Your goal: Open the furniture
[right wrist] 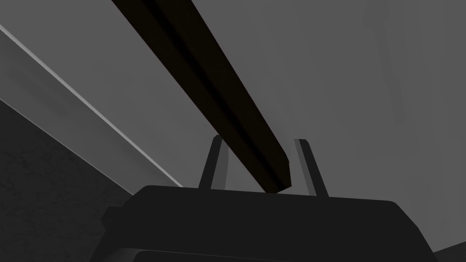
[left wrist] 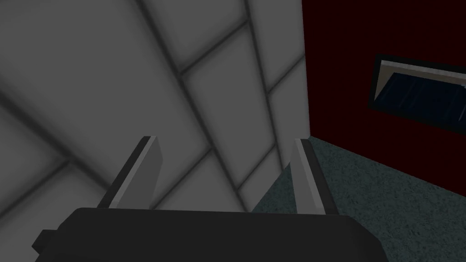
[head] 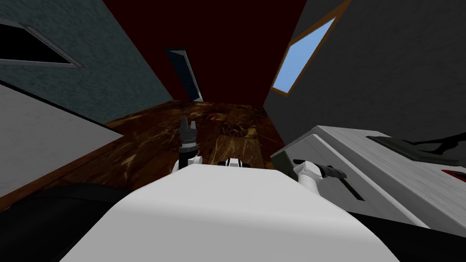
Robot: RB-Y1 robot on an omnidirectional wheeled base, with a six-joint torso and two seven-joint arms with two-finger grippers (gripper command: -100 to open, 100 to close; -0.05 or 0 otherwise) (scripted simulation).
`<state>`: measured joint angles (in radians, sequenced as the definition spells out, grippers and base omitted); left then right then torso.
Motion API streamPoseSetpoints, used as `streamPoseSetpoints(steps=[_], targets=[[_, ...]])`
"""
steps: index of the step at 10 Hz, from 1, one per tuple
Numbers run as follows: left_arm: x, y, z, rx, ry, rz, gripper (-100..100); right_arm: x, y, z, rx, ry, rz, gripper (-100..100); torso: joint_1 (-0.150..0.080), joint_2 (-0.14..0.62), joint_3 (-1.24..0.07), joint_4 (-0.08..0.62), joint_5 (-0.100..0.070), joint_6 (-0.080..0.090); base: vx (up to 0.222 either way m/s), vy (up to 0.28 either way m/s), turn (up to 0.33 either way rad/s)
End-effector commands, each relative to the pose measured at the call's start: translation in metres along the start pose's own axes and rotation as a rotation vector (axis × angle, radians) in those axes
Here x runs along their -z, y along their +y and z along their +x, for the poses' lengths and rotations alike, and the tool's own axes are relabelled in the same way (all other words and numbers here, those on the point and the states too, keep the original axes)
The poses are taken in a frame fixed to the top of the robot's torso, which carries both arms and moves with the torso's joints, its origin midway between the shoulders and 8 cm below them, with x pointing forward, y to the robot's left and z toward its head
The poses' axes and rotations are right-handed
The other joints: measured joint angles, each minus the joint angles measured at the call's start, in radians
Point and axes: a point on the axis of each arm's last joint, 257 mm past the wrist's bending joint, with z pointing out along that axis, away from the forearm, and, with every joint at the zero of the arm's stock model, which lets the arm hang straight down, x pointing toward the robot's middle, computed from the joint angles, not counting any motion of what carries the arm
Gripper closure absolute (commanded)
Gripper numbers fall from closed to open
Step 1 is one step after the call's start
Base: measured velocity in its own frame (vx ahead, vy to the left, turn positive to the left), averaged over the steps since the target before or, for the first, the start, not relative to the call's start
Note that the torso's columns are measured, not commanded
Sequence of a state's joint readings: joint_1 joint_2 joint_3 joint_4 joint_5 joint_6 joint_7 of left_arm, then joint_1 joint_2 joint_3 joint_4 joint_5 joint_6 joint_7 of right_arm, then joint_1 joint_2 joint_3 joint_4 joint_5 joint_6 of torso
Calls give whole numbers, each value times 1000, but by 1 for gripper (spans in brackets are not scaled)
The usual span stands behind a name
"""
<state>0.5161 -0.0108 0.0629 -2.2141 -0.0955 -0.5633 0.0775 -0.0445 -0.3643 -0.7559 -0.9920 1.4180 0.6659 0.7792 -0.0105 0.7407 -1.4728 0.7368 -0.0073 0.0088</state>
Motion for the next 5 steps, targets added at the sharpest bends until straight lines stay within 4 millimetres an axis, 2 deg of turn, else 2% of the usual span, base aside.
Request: streamPoseSetpoints(steps=[1,2,3,4,5], targets=[[0,0,0,0,0,0,0,15,6,-14,-11,-33,-12,100,1,2,0,-1,-1,5,55,-7,-108],[0,0,0,0,0,0,0,38,32,-32,17,-82,-64,100,3,6,3,1,1,0,97,-20,-308],[0,0,0,0,0,0,0,40,32,-36,8,-87,-63,100,4,2,1,0,-1,-2,95,-8,-287],[0,0,0,0,0,0,0,40,26,-43,-5,-100,-54,100,3,1,0,0,-1,-2,40,5,-124],[0,0,0,0,0,0,0,63,52,-60,24,-145,-106,100,4,3,1,1,2,-3,112,-13,-329]])
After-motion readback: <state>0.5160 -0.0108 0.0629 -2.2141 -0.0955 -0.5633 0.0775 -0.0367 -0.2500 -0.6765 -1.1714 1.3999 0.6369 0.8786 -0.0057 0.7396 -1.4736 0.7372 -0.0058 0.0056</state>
